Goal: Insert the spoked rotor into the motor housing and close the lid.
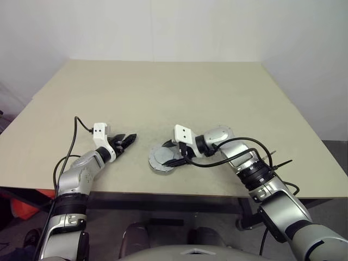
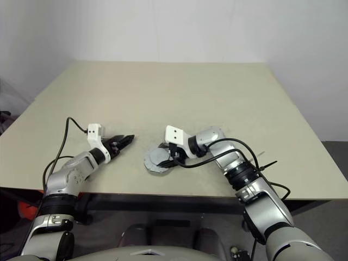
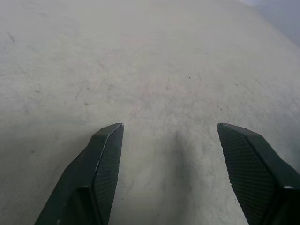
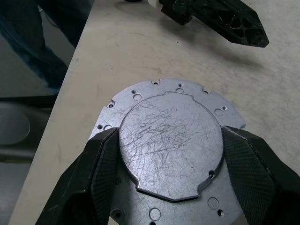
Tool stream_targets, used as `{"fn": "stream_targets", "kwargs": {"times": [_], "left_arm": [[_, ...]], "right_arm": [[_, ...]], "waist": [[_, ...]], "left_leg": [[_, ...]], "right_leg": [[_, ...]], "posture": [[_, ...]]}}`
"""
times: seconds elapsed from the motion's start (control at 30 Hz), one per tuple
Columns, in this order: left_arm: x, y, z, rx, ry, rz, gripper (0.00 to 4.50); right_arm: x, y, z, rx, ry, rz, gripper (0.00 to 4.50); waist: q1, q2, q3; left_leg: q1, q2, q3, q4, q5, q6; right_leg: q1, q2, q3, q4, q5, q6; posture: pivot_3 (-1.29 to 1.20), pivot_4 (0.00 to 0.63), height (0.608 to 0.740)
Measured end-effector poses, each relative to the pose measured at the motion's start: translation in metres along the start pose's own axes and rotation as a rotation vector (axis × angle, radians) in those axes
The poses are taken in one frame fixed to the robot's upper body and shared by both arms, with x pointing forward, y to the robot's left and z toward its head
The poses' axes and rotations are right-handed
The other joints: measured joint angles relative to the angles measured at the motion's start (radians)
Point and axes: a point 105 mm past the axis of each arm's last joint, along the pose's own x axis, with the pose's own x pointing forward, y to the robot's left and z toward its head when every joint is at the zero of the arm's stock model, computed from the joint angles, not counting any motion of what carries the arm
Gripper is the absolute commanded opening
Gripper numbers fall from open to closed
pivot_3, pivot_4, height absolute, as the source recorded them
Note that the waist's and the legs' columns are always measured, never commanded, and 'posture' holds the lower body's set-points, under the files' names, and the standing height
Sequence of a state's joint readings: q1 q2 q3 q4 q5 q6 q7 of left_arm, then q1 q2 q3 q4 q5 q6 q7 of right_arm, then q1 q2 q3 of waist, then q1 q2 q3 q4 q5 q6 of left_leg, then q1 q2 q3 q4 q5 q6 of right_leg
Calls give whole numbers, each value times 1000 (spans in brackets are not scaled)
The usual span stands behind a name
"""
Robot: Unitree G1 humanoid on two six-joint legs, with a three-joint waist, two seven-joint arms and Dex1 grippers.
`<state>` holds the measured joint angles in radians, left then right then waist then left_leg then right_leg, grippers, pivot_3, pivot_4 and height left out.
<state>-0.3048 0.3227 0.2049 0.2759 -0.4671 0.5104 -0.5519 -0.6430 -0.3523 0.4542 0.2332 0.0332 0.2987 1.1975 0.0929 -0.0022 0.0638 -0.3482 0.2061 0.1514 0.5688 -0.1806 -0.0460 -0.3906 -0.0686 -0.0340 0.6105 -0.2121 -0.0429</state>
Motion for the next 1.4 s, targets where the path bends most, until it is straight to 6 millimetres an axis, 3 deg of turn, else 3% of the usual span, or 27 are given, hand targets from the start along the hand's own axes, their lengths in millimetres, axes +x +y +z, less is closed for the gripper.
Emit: {"fn": "stream_targets", "kwargs": {"times": [1.4], "left_arm": [[0,0,-2,-4,0,10,3383]], "right_arm": [[1,1,-3,-38,24,15,2961]], "waist": [[0,0,-1]], "left_leg": [[2,0,0,0,0,0]], "right_leg": [[2,0,0,0,0,0]], "posture": [[0,0,740]]}}
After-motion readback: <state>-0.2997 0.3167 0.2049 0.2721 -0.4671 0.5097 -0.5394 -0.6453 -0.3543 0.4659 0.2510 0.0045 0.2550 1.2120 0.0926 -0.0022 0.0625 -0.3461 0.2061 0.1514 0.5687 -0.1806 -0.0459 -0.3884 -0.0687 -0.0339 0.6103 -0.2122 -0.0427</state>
